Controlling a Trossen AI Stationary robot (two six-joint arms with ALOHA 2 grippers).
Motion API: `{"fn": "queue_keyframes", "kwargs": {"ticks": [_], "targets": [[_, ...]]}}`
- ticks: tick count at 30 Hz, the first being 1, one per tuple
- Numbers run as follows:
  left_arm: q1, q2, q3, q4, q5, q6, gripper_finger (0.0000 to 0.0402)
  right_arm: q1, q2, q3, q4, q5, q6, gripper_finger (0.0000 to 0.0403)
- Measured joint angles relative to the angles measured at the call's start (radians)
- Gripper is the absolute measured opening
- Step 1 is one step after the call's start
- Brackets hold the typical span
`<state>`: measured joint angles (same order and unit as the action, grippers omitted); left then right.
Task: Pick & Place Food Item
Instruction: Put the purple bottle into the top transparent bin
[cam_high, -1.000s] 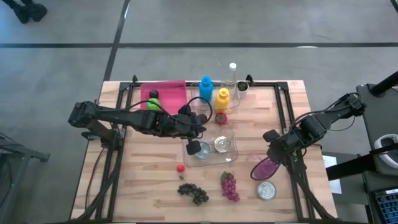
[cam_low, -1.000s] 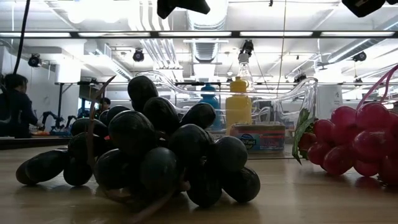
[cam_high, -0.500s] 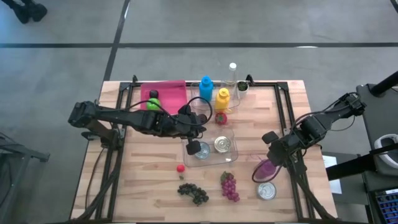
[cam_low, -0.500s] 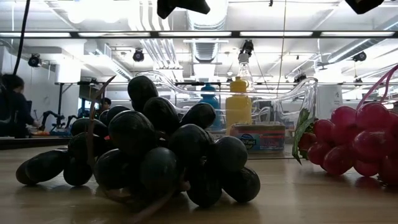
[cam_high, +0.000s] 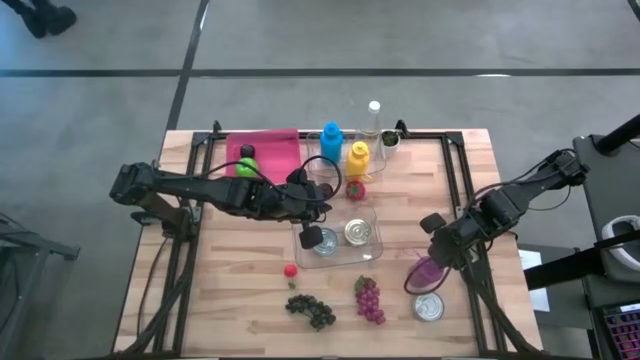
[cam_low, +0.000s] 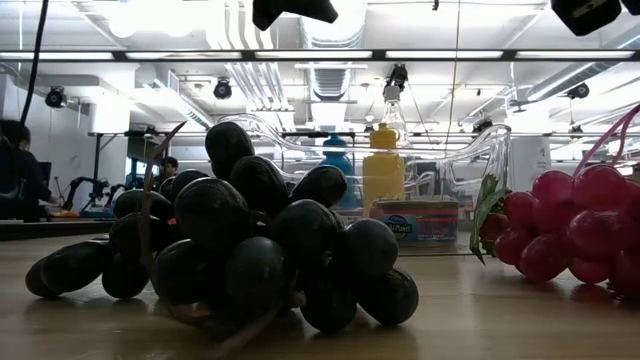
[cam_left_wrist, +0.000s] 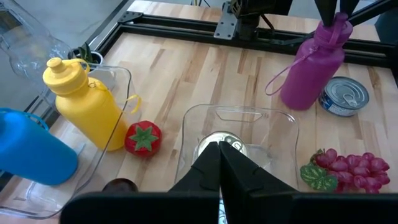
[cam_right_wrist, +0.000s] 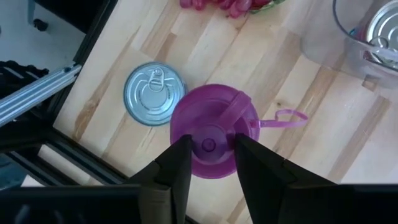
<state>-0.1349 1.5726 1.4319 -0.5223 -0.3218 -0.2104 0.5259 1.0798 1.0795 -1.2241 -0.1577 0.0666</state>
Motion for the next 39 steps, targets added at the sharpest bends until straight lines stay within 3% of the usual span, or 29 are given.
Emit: {"fn": "queue_keyframes", "kwargs": {"ticks": [18,30,39], "targets": [[0.000,0.000,0.000,-0.007,0.000,0.001,0.0001,0.000,0.003,0.025,0.002,0.003,-0.007,0.0070],[0.000,0.000,0.000,-0.007,0.000,0.003,0.0001,0.000,0.003,0.024,0.003,0.001,0.009,0.0096],[0.001,0.000,0.000,-0.007,0.000,0.003,0.0001,0.000,0.002,0.024,0.004,0.001,0.009,0.0071]]}}
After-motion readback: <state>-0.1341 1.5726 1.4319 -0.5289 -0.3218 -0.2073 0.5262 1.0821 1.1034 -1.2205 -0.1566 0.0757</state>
